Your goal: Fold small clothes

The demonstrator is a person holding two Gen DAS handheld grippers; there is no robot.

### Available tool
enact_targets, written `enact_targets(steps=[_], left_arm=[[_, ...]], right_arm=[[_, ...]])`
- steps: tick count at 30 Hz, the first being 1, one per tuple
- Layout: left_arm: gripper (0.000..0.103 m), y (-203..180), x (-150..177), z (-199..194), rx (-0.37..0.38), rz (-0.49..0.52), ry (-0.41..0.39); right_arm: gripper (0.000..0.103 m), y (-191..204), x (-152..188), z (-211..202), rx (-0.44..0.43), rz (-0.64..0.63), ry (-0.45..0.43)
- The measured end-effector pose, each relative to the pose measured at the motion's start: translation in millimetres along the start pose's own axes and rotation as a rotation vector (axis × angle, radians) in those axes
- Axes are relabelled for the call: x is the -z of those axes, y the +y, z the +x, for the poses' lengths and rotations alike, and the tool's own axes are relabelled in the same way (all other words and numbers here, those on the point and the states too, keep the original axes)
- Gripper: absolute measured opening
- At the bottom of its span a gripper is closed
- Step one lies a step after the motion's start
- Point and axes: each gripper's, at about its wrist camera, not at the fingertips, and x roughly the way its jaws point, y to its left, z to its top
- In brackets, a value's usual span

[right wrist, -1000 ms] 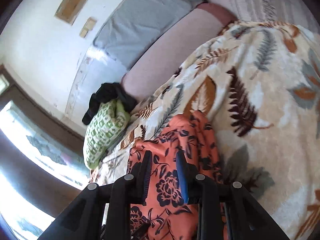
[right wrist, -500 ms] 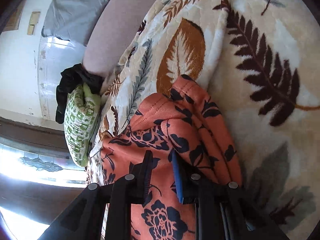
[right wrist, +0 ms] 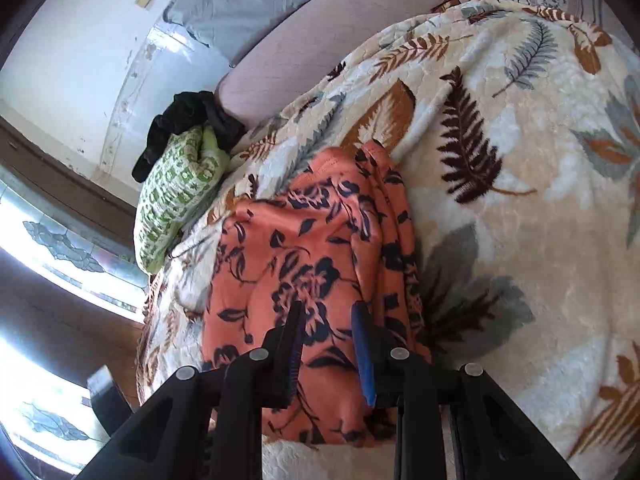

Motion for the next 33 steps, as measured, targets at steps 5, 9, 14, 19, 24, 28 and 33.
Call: enact_targets(steps=[5,9,14,19,24,28,33], left_arm=[[0.086,1.8,1.3,1.7,-0.004,-0.019,0.003],[0.086,3.7,1.2,2.4,0.002,-0.026,0.004],[0.087,4.2,2.5,2.6,0.001,-0.03,-0.003],[0.091,8.3,4.5,5.2,0.013,-0.058,-0.001],[0.092,10.6,5.1,7.7,0.02,-0.068,0.003],[0.093,10.8,6.1,8.2,0.017,-0.078,0.001],[0.095,10.6,8.5,8.5,0.005,-0.095,0.0]], right_arm=[[0.028,-21.3,30.9,7.9,0.06,0.002,0.036],[0.03,-3.8,30.8,-16.2,0.071,-0.101,-0.081],[0.03,28.7,31.1,-34.7,-0.044,-0.2,-0.175],[0.03,29.7,40.1,0.8,0.03,-0.201,-0.018],[0.026,13.8,38.2,18.9,0.053,-0.153,0.059],[0.026,16.0,38.6,21.7,0.072,-0.173,0.061],[0.026,17.8,38.9,22.4,0.079,-0.185,0.058]])
